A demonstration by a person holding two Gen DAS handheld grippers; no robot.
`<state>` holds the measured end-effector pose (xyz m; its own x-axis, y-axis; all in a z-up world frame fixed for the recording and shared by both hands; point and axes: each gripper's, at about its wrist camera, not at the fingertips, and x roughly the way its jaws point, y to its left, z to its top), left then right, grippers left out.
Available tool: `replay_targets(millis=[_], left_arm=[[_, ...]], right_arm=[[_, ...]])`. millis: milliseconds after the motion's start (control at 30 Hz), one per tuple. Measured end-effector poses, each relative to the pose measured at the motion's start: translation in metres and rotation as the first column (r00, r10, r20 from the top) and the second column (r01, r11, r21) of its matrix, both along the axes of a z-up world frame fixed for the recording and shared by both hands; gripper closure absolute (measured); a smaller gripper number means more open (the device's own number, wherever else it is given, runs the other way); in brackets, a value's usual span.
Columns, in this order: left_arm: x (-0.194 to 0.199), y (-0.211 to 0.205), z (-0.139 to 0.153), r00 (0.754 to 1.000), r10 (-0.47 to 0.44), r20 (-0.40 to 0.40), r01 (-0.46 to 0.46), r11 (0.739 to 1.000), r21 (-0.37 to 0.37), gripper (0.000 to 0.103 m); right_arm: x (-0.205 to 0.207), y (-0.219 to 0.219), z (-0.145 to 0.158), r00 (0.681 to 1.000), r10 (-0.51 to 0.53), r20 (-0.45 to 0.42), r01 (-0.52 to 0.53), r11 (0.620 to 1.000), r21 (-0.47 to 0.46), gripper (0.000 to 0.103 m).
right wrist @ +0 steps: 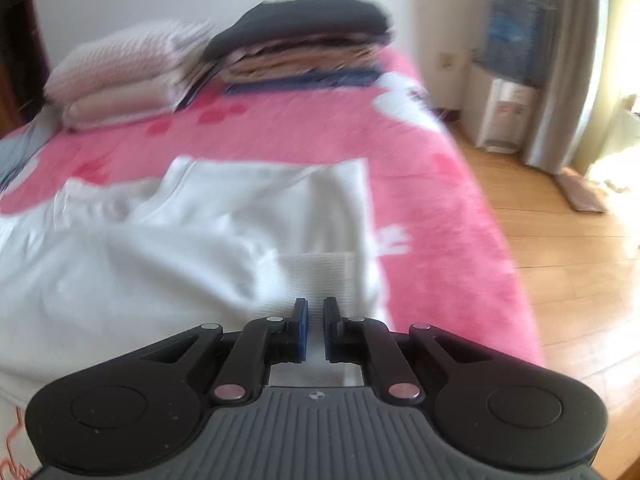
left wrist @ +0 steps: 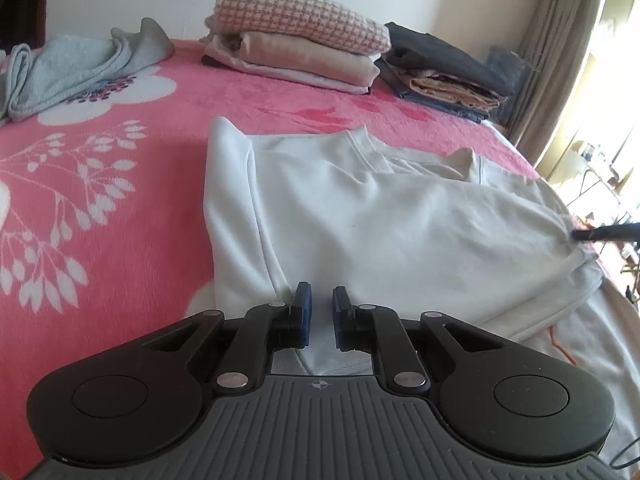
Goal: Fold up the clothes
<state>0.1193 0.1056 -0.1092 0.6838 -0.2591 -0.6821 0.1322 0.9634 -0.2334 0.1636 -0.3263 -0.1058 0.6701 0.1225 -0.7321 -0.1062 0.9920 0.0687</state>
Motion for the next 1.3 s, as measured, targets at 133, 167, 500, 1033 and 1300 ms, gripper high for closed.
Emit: replay_targets(millis=[133, 167, 500, 1033, 1300], left_arm=[[-0.003, -0.005, 0.001, 1.000, 0.007, 0.016, -0.007, 0.999, 0.032, 0.092], [-0.004, -0.006, 0.000, 1.000, 0.008, 0.024, -0.009, 0.999, 0.039, 0.092], [-0.029, -0.011, 0.026, 0.999, -0.031, 0.030, 0.025, 0.981, 0.191, 0.090], [-0.121, 0.029, 0.107, 0.994, -0.080, -0.075, 0.091, 0.984, 0.151, 0.084], [-0.189, -0.054, 0.043, 0.911, -0.355, -0.211, 0.377, 0.924, 0.073, 0.083]], right_arm=[[-0.007, 0.004, 0.016, 0.997, 0.056, 0.056, -0.059, 0.997, 0.046, 0.095], [-0.007, 0.006, 0.018, 0.995, 0.074, 0.062, -0.077, 0.996, 0.053, 0.095], [-0.037, -0.002, 0.029, 0.999, 0.052, 0.009, -0.053, 0.995, 0.088, 0.094], [-0.109, -0.012, 0.064, 0.978, 0.170, -0.119, -0.146, 0.972, 0.184, 0.092], [-0.221, 0.005, 0.015, 0.922, 0.295, -0.251, -0.297, 0.954, 0.032, 0.092]])
